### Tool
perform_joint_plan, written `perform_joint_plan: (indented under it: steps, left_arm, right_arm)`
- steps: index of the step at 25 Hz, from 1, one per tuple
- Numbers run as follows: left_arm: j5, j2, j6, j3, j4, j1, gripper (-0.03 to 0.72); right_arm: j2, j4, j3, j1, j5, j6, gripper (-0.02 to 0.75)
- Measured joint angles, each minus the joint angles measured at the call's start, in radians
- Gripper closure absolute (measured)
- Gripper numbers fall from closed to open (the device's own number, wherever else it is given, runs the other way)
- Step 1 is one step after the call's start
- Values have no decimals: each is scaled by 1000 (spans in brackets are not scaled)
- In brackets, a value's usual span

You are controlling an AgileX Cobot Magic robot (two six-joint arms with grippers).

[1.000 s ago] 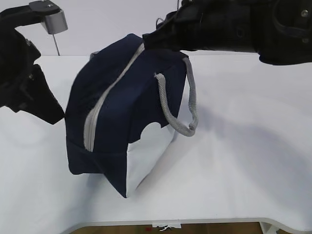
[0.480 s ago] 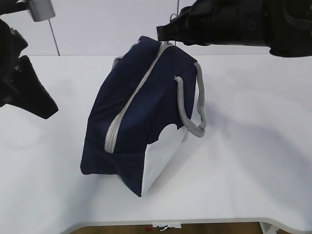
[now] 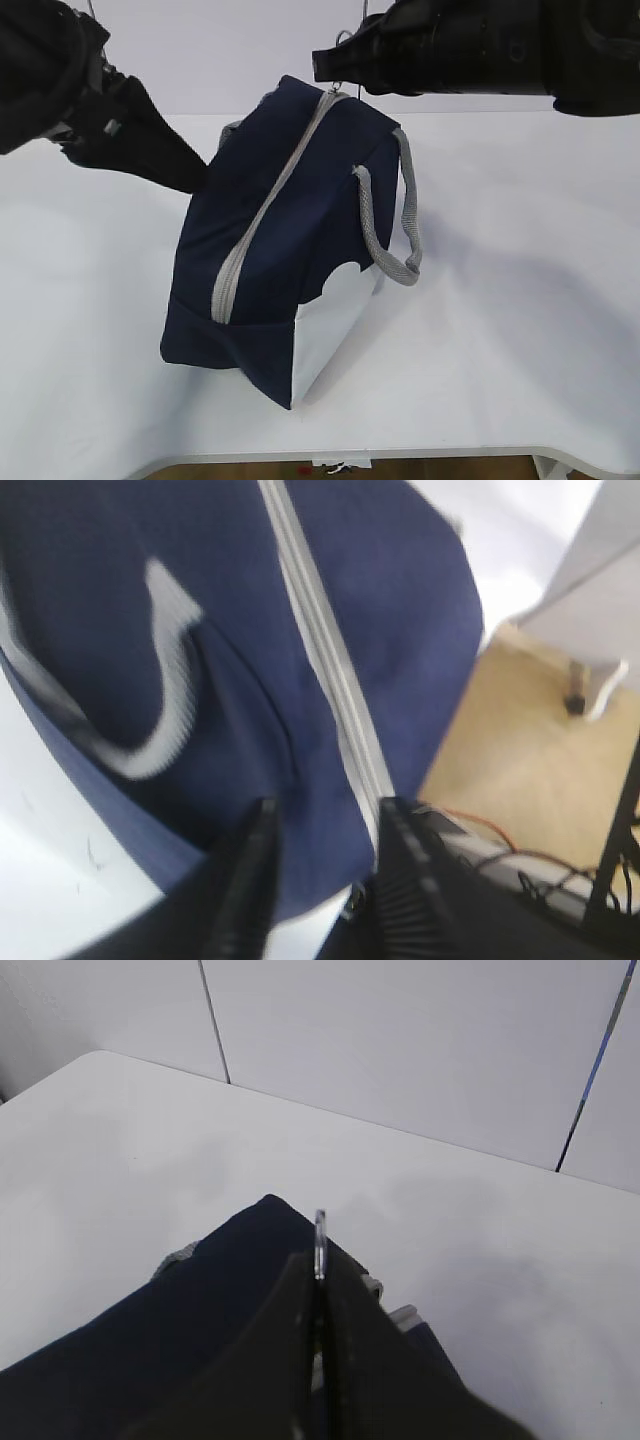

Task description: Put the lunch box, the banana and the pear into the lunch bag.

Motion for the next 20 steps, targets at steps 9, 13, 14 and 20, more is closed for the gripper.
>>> perform_joint_plan:
  steps: [9,13,14,20]
  left_arm:
    - [-82,103,0,0,-76,0,325]
    - [-94,142,0,0,-89,0,470]
    - [-94,143,0,0,-87,0,545]
    - [-73,133,8,0,-9,0,691]
  right_arm:
    - [0,0,0,0,-12,8,748]
    - [0,0,0,0,-14,10,748]
    - [0,0,0,0,-15,10,748]
    - [0,0,0,0,-14,10,748]
